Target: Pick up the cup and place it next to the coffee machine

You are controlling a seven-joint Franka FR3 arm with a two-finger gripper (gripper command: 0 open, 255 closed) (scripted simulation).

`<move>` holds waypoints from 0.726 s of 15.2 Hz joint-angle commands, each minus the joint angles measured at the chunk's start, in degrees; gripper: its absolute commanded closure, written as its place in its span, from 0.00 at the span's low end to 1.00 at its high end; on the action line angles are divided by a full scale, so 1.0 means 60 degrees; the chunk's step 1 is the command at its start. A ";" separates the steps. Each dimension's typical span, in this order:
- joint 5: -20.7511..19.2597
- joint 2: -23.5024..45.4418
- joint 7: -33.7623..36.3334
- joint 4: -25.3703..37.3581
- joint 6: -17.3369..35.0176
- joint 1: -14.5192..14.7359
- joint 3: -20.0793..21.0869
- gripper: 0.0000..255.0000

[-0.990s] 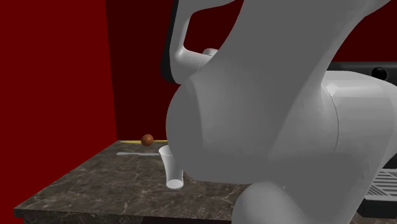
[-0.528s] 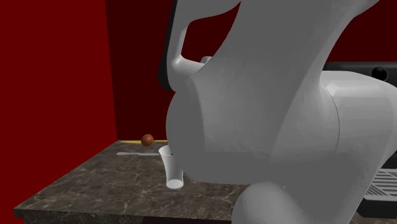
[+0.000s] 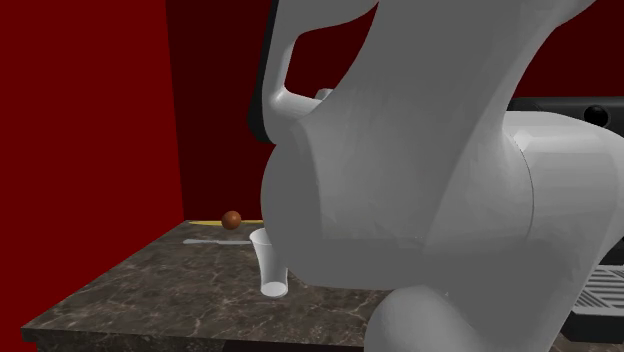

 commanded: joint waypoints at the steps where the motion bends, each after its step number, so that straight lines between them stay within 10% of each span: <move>1: 0.0000 0.0001 0.0000 0.0000 0.0000 0.0000 0.0000 1.00; 11: -0.0516 -0.0679 0.0509 0.0066 -0.0690 -0.0123 0.0003 1.00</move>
